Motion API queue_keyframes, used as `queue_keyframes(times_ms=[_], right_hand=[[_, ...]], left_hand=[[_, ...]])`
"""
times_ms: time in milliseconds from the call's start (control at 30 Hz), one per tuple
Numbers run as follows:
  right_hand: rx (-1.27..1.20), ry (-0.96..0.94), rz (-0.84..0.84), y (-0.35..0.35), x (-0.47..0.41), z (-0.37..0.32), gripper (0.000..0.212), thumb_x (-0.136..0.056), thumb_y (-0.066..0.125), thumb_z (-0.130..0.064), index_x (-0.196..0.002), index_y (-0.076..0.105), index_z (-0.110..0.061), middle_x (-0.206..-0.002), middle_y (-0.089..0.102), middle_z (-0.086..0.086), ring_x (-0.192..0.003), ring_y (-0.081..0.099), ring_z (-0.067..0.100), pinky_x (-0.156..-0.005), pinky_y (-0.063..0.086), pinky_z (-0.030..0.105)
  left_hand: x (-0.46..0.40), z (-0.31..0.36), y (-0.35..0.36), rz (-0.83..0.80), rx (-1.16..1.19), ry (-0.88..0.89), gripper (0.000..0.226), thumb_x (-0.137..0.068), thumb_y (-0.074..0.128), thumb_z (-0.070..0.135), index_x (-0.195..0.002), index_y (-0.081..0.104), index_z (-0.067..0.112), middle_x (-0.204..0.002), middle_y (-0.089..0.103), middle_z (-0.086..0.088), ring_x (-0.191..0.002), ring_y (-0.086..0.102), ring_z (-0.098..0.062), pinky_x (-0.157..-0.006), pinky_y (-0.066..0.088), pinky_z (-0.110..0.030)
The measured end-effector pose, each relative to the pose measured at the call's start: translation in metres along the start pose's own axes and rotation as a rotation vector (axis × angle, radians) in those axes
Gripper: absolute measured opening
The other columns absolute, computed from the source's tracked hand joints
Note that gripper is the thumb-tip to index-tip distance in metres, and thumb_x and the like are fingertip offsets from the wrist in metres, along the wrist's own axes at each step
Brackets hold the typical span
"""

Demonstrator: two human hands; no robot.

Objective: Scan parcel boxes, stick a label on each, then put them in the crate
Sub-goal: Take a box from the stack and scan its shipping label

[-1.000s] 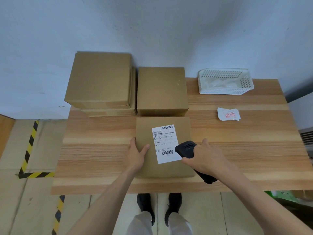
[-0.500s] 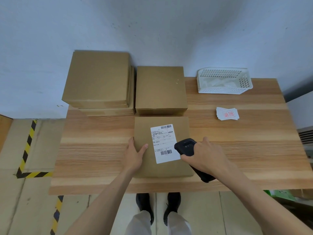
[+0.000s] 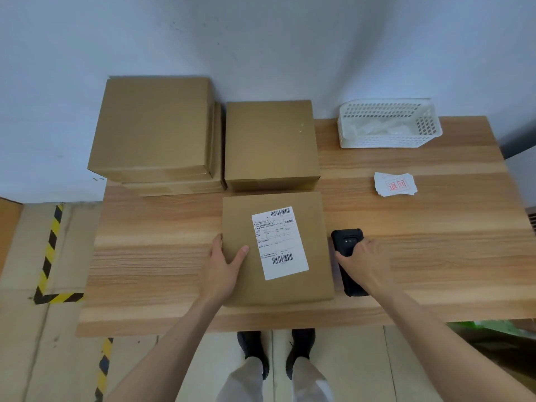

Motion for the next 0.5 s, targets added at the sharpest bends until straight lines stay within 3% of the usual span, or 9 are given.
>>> queue_keyframes(times_ms=[267,367,500], right_hand=[[-0.016,0.070,0.000,0.031,-0.009,-0.004,0.076,-0.088,0.058,-0.069,-0.112,0.053,0.002,-0.103,0.059,0.015,-0.089,0.062,0.027,-0.063,0.041,0.030],[0.006,0.080,-0.008,0.027,-0.007,0.000,0.077,-0.088,0.054,-0.072,-0.114,0.054,0.001,-0.105,0.059,0.014,-0.092,0.063,0.028,-0.065,0.043,0.032],[-0.060,0.013,-0.023,0.006,-0.014,0.016,0.065,-0.095,0.049,-0.065,-0.111,0.059,-0.004,-0.110,0.062,0.014,-0.102,0.060,0.031,-0.081,0.049,0.038]], left_hand=[[-0.008,-0.003,-0.006,-0.038,0.008,-0.022,0.086,-0.078,0.064,0.077,-0.147,0.034,0.036,-0.140,0.054,0.008,-0.114,0.061,-0.016,-0.095,0.054,-0.048],[-0.006,0.005,-0.010,-0.012,-0.017,-0.007,0.088,-0.079,0.069,0.070,-0.150,0.033,0.032,-0.139,0.052,0.009,-0.115,0.059,-0.015,-0.096,0.053,-0.047],[-0.002,0.033,-0.013,0.144,-0.173,0.167,0.075,-0.089,0.071,0.049,-0.148,0.036,0.019,-0.132,0.046,0.004,-0.121,0.046,-0.018,-0.100,0.044,-0.041]])
Point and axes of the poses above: each hand's wrist, its own x-axis away from the middle knuckle, its own y-axis out of the palm, z = x × y, the point moved 1 cm from there along -x, towards the middle knuckle
